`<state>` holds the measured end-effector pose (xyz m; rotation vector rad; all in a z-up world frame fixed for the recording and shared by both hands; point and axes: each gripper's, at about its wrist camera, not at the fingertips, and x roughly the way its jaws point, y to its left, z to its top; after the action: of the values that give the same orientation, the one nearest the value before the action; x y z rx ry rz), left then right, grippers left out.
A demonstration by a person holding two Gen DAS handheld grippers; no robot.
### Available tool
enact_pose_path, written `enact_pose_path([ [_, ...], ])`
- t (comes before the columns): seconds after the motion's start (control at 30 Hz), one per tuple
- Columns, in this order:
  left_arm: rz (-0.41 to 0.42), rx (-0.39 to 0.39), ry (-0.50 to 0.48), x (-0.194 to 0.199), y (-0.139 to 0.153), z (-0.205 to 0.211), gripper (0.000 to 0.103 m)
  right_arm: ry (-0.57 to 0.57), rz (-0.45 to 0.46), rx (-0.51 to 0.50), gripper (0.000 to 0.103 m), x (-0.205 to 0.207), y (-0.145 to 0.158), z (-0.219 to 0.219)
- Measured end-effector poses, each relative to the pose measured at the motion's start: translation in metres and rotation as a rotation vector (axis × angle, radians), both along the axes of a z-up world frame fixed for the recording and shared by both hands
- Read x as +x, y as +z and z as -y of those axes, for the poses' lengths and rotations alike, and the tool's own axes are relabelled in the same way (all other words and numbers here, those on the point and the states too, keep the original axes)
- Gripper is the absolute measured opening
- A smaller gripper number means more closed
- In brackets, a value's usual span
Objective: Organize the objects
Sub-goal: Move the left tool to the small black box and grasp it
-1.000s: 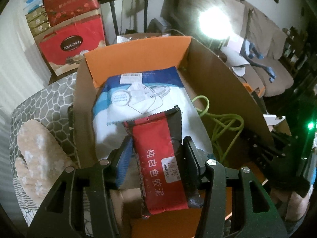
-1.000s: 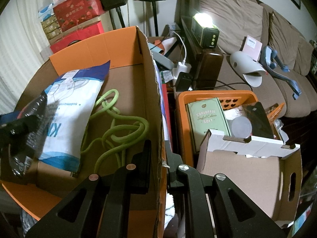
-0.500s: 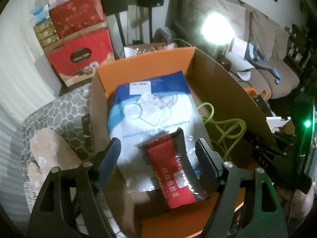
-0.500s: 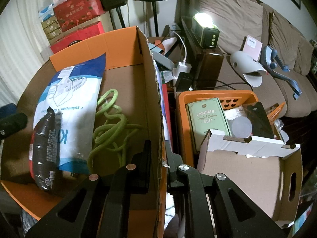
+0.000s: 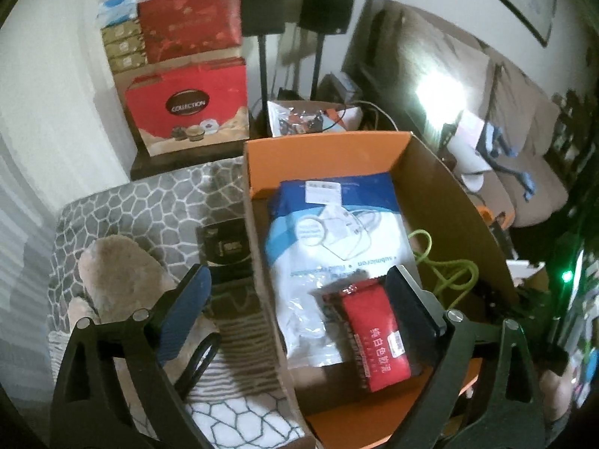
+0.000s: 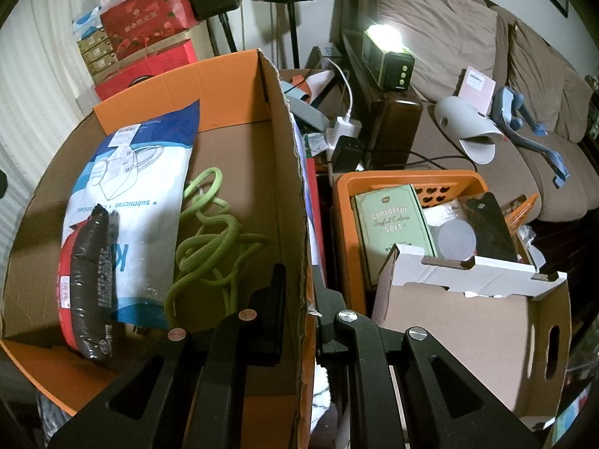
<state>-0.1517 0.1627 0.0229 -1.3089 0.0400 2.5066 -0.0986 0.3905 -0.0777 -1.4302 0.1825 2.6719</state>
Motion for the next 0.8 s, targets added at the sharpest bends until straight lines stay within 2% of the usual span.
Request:
enact_pose_path([
  [0.1,0.013,0.032,0.019,-0.005,0.002,0.016,0.100,0.000,0.000,0.000,0.012,0.000,0.000,0.000],
  [0.43,0.025,0.074,0.129,-0.033,0.007,0.086,0.101,0.000,0.000,0.005,0.012,0.002,-0.001,0.001],
  [0.67,0.074,0.054,0.171,-0.058,-0.014,0.113,0.101,-0.003,0.004,0.013,0.012,0.004,-0.002,0.002],
  [0.8,0.152,0.107,0.162,-0.072,-0.036,0.121,0.100,-0.003,0.007,0.018,0.012,0.003,-0.001,0.003],
])
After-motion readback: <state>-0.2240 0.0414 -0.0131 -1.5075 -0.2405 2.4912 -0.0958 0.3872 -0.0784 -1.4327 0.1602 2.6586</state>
